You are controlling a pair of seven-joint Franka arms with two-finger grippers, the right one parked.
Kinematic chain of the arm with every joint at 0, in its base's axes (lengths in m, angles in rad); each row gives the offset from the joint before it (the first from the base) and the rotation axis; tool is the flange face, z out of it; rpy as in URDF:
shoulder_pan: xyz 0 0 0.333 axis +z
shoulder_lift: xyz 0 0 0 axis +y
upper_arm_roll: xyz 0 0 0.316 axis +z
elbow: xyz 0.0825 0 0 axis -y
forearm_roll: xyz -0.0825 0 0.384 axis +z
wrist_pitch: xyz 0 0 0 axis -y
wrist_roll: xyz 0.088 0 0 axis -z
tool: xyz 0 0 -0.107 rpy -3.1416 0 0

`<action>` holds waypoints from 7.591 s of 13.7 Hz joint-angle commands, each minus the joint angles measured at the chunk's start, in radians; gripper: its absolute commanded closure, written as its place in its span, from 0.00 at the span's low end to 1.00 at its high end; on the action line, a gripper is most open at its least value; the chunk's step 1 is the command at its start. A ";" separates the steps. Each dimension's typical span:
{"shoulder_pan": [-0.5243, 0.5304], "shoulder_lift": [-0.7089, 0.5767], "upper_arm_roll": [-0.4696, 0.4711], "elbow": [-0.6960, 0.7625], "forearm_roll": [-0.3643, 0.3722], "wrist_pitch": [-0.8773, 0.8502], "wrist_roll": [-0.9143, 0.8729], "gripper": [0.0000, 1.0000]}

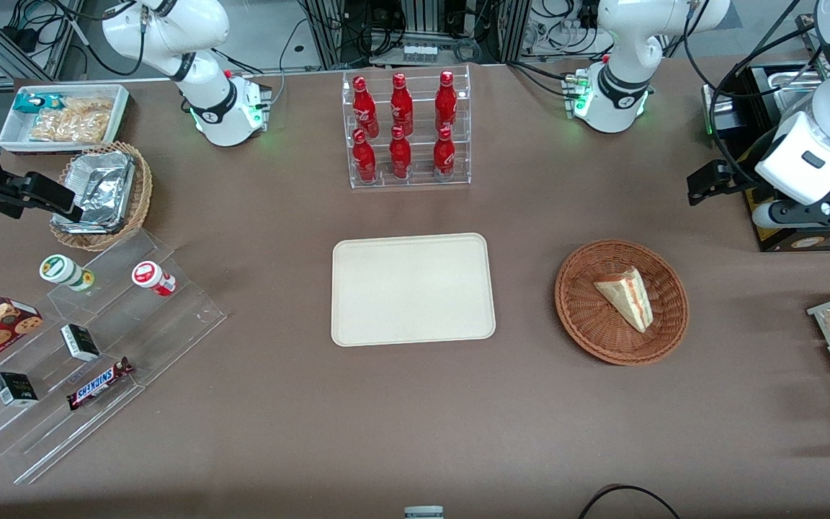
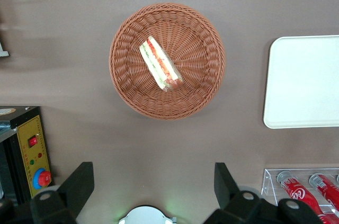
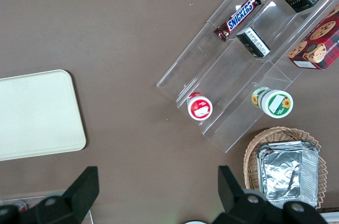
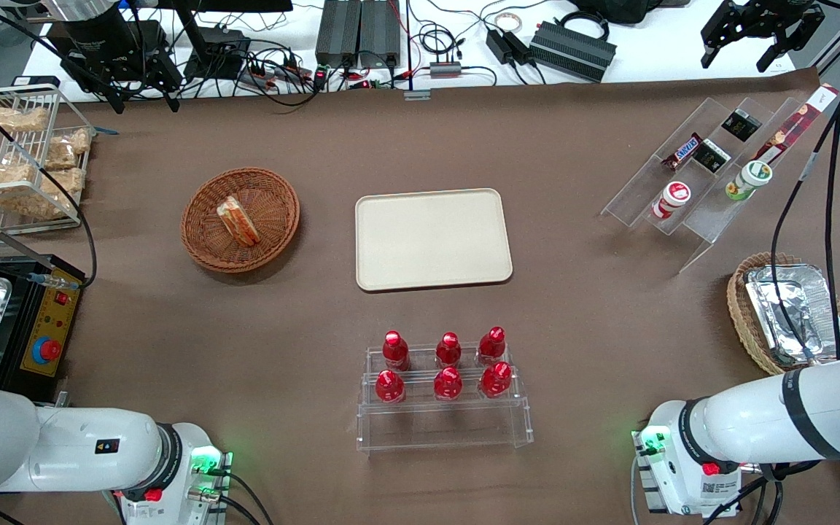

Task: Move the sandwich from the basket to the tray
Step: 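Lower the open left gripper over the wrapped sandwich in the wicker basket, then close the left gripper on the sandwich's wrapped end, then lift the sandwich out of the basket and carry it over the cream tray, then lower the sandwich onto the tray and open the left gripper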

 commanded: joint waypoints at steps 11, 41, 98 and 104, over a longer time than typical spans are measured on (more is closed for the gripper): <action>0.043 0.021 -0.005 -0.281 0.018 0.256 0.029 0.00; 0.009 0.213 -0.012 -0.677 0.024 1.009 -0.830 0.00; -0.669 0.715 -0.029 0.193 -0.014 0.642 -0.948 0.00; -0.654 0.572 -0.002 0.194 0.006 0.403 -0.942 0.00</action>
